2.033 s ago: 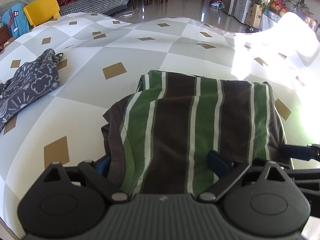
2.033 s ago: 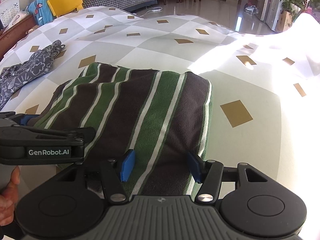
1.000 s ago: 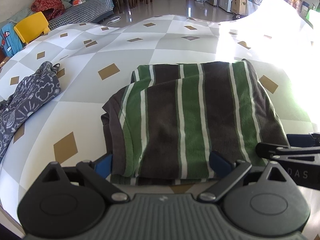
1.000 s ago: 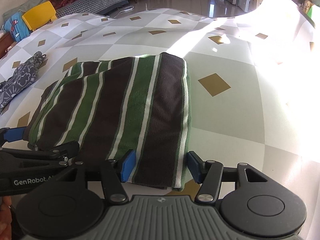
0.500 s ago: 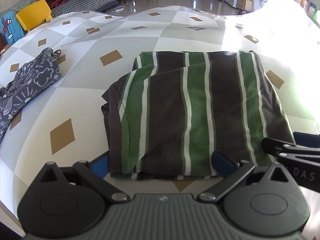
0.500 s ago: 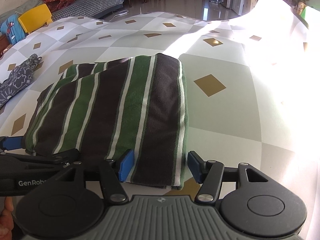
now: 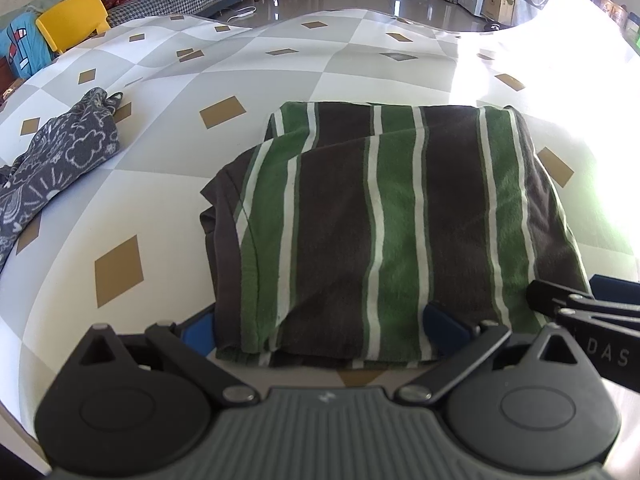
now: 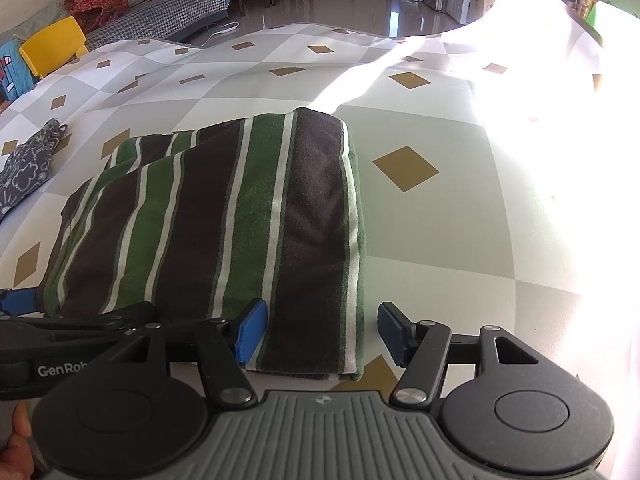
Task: Fold clothes
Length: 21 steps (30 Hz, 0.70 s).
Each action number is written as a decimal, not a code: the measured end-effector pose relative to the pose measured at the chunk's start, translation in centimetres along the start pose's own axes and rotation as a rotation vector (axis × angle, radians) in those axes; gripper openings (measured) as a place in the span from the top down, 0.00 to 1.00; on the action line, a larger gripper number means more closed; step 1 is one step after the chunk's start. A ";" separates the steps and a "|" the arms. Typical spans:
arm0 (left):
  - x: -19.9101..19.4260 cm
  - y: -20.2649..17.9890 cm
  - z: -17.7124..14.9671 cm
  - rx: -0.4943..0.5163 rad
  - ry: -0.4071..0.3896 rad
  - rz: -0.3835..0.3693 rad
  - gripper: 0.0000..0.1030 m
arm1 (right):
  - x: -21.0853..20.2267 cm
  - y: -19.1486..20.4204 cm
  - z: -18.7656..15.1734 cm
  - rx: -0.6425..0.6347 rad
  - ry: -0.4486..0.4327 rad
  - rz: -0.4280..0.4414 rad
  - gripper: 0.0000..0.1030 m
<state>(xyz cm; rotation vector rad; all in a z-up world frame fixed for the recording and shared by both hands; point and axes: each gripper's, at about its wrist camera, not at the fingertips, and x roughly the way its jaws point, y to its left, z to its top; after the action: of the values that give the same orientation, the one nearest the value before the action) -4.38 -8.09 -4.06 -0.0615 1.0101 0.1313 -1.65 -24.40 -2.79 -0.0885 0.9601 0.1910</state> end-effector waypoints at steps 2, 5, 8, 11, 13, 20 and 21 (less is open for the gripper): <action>0.1 -0.2 0.1 0.003 -0.001 -0.001 0.00 | 0.0 -0.2 0.1 0.008 0.000 -0.006 0.42; 0.2 -0.7 0.3 0.010 -0.003 -0.004 0.00 | 0.1 -0.6 0.1 0.020 0.000 -0.014 0.42; 0.3 -1.3 0.5 0.018 -0.002 -0.009 0.00 | 0.0 -1.0 0.1 0.032 -0.001 -0.024 0.42; 0.4 -1.6 0.7 0.025 0.001 -0.013 0.00 | 0.0 -1.4 0.2 0.039 0.003 -0.030 0.42; 0.3 -1.8 0.8 0.035 0.002 -0.011 0.00 | 0.1 -1.5 0.4 0.033 0.015 -0.027 0.42; -1.1 -1.9 1.2 0.087 -0.014 -0.024 0.00 | -0.4 -2.1 1.5 0.008 0.066 -0.012 0.42; -1.4 -1.8 1.2 0.090 -0.018 -0.026 0.00 | -0.6 -2.2 1.7 0.005 0.070 -0.006 0.42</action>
<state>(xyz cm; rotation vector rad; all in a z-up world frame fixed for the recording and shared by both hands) -3.80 -9.83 -2.26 0.0087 0.9957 0.0621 -0.20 -26.39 -1.37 -0.0940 1.0295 0.1812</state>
